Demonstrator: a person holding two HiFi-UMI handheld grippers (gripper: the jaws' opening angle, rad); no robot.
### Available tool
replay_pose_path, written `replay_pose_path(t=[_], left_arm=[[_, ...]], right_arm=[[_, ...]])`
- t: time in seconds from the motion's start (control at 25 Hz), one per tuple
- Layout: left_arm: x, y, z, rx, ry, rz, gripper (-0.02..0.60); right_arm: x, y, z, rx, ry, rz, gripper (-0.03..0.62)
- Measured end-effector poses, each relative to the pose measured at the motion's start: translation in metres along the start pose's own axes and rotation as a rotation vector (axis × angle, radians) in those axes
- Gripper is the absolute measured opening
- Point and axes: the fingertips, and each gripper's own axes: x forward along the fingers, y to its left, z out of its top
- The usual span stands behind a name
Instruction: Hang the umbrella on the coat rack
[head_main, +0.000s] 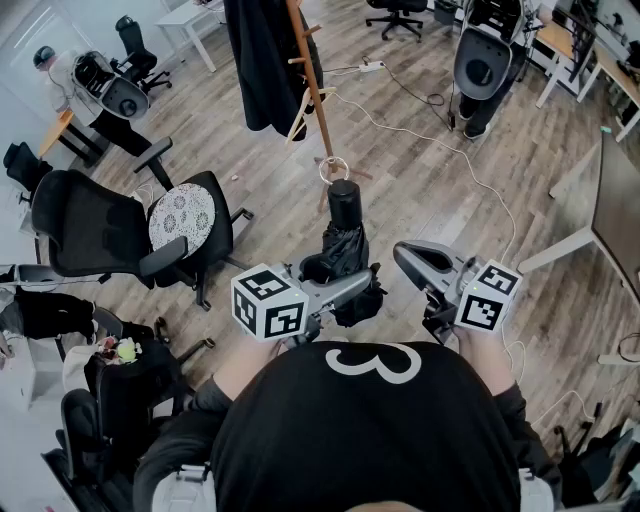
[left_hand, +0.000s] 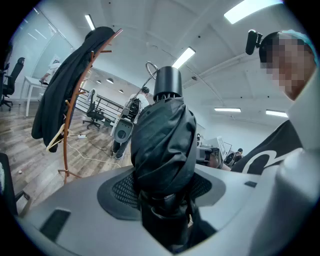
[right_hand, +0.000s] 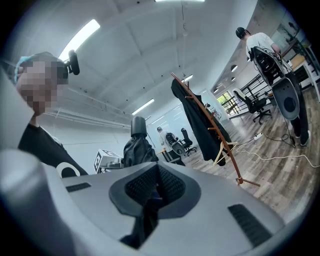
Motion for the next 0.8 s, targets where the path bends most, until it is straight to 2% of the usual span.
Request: replay_pose_path(t=[0.28, 0.56, 0.8], left_arm=[[0.0, -0.008, 0.002, 0.014, -0.004, 0.015, 0.264], [0.02, -0.03, 0.009, 0.052, -0.021, 0.029, 0.264], [0.037, -0.049, 0.017, 0.074, -0.063, 0.033, 0.264]], right_arm=[[-0.002, 0.009, 0.005, -0.025, 0.008, 0.022, 0.026], [-0.031, 0.005, 0.024, -0.011, -0.034, 0.058, 0.026], [-0.055, 0.004, 0.035, -0.094, -0.027, 0.045, 0.027]])
